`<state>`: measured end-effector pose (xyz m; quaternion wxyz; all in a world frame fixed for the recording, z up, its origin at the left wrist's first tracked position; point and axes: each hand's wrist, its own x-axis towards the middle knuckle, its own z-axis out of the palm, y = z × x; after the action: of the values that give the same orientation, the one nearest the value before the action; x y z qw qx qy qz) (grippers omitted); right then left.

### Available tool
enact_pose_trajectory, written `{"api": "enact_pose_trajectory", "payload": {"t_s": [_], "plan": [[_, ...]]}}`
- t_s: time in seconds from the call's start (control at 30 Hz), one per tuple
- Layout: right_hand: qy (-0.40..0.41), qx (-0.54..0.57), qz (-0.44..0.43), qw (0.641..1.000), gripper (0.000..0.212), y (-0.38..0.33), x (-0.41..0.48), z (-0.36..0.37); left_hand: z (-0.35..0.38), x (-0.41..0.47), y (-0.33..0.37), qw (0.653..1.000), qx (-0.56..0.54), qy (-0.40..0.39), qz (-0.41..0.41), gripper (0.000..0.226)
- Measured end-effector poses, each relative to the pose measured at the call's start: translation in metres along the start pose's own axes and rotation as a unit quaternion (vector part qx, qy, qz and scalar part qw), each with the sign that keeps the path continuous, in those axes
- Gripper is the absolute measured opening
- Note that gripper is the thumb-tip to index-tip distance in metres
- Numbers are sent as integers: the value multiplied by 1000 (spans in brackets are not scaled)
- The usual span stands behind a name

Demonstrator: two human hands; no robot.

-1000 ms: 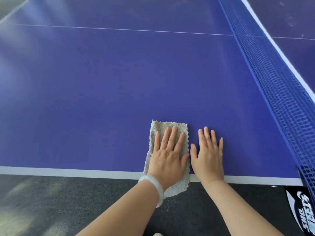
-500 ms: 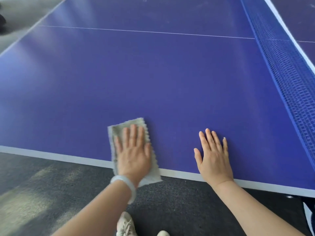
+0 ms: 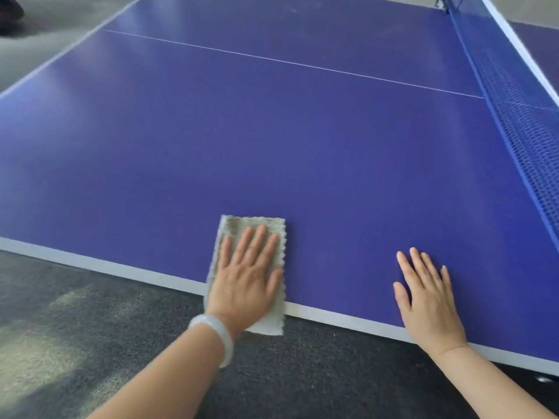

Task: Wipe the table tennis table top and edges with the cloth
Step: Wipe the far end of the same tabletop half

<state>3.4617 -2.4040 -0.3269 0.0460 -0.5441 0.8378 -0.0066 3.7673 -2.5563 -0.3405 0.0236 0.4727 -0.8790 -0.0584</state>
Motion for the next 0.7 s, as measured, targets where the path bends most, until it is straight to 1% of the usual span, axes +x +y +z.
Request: {"api": "enact_pose_trajectory", "payload": {"t_s": [0.1, 0.17, 0.3, 0.33, 0.4, 0.43, 0.47, 0.53, 0.57, 0.63, 0.7], "plan": [[28, -3, 20, 999, 49, -29, 0, -8, -10, -8, -77, 998, 9, -2, -70, 64], [45, 25, -7, 999, 41, -74, 7, -11, -17, -10, -100, 996, 9, -16, -83, 65], [19, 153, -78, 985, 49, -207, 47, -14, -20, -8, -98, 996, 5, -13, -85, 66], [15, 176, -87, 980, 50, -240, 61, -13, -19, -8, -99, 997, -1, -11, -79, 65], [-4, 211, -72, 975, 52, -297, 84, -7, -18, -9, -105, 998, -15, -12, -56, 64], [-12, 212, -55, 976, 53, -318, 91, -2, -18, -11, -112, 999, -21, -12, -43, 63], [-11, 189, -37, 981, 54, -333, 96, 6, -19, -12, -122, 999, -26, -13, -34, 62], [10, 103, -14, 995, 58, -346, 95, 20, -22, -14, -149, 999, -28, -10, -44, 62], [21, 81, -9, 996, 60, -347, 93, 23, -24, -15, -168, 998, -23, -5, -62, 62], [34, 75, -7, 997, 60, -344, 90, 26, -29, -14, -208, 993, -9, 0, -117, 62], [41, 77, -8, 996, 59, -343, 91, 26, -34, -10, -244, 980, -16, -5, -200, 61]]}}
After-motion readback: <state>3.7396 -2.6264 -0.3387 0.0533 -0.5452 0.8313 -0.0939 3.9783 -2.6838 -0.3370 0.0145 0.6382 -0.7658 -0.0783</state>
